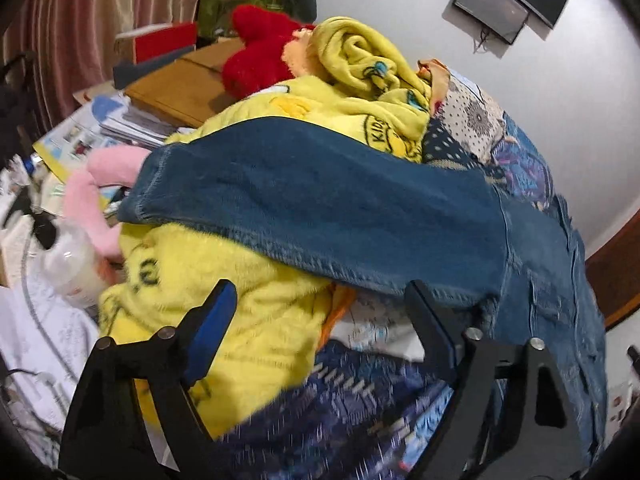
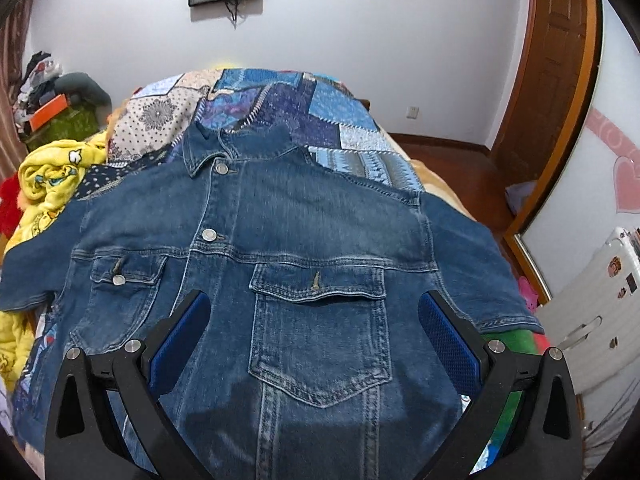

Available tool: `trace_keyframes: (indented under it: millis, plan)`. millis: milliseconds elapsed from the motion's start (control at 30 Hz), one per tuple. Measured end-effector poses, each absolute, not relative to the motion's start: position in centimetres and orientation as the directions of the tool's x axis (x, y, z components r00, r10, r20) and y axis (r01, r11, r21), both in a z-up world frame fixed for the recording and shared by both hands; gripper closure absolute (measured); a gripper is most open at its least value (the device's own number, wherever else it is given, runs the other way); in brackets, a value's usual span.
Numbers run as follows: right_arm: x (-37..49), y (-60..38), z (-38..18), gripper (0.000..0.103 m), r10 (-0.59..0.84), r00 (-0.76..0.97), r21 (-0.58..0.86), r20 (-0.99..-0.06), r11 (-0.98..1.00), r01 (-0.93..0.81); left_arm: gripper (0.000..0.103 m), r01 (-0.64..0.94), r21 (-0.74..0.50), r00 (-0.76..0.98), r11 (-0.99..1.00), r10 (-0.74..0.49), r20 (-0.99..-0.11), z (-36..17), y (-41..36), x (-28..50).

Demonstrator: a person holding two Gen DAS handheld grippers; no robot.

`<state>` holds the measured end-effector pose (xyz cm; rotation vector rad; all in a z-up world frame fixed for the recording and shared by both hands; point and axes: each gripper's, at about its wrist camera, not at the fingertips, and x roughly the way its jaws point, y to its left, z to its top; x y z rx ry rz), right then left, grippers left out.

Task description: Fold large clothes

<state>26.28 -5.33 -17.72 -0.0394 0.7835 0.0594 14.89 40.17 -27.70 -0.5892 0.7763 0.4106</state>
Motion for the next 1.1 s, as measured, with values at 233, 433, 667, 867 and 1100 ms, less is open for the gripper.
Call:
trace_keyframes:
  millis: [233, 433, 667, 867, 1100]
  plan:
    - [26.8, -4.3, -18.0, 0.000, 0.021, 0.698, -0.041, -0.716, 0.997, -0.072, 0.032, -0.559, -0.547, 0.678, 0.623, -0.036, -0.734, -31.5, 45.0, 17.1]
    - [26.7, -3.8, -17.7, 0.000, 0.021, 0.699, -0.052, -0.715, 0.995, -0.083, 0.052, -0.610, -0.549, 0.658, 0.571, -0.021, -0.753, -33.1, 47.2, 18.3]
    - [25.8, -3.8, -16.9, 0.000, 0.039, 0.718, -0.052, -0.695, 0.993, -0.105, 0.082, -0.682, -0.336, 0.582, 0.649, 0.204, -0.787, -28.8, 46.1, 19.8]
    - [24.9, -4.8, -16.0, 0.000, 0.067, 0.741, -0.016, -0.668, 0.994, -0.104, 0.090, -0.638, -0.162, 0.628, 0.753, 0.386, -0.676, -20.2, 41.5, 23.5]
    - [24.3, -6.7, -15.4, 0.000, 0.093, 0.763, 0.014, -0.639, 0.994, -0.109, 0.091, -0.348, -0.151, 0.837, 0.925, 0.234, -0.494, -9.6, 29.9, 29.1]
